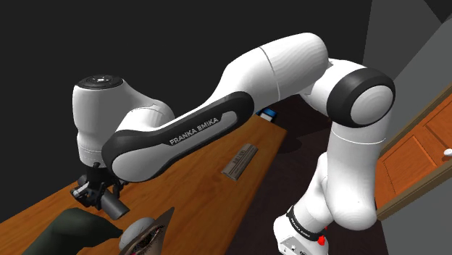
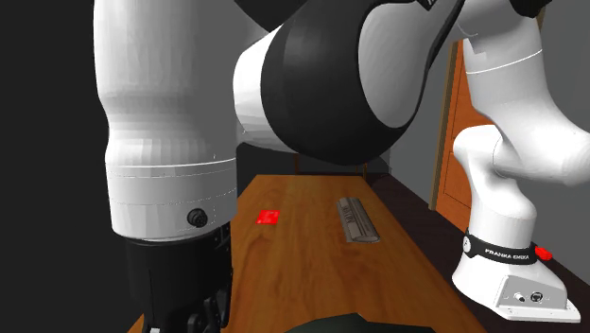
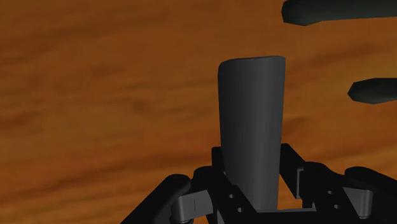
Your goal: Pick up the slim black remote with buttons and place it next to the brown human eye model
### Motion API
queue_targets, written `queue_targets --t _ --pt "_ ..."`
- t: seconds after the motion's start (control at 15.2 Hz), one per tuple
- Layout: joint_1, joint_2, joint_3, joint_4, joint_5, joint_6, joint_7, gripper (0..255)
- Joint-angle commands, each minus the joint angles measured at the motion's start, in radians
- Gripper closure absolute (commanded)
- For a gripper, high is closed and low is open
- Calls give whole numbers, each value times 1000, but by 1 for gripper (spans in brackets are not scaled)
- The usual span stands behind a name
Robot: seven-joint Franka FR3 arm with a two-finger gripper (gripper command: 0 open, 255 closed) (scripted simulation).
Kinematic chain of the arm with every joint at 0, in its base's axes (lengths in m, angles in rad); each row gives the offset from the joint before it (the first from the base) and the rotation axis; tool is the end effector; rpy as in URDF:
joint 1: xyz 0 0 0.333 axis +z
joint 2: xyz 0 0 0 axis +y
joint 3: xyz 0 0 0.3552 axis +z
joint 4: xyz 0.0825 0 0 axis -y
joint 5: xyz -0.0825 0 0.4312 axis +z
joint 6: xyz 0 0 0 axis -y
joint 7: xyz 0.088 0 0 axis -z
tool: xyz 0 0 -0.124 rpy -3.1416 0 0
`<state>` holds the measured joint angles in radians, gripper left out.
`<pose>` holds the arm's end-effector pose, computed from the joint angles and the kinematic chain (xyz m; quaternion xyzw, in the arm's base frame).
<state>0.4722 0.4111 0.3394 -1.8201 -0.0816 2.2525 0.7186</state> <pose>0.4960 0.4938 0.3187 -0.9975 -0.0568 0.0069 0.0407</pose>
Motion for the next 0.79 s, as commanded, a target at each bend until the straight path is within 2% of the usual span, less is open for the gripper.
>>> queue_targets --t 0.0,0.13,0.2,0.53,0.73 --pt "-1 1 -1 0 0 0 0 255" --pt "-1 1 -1 0 0 0 0 255" --pt "-1 1 -1 -1 0 0 0 0" --pt "-1 1 -1 0 0 0 0 0" --pt "-13 -53 8 29 21 -80 -13 0"
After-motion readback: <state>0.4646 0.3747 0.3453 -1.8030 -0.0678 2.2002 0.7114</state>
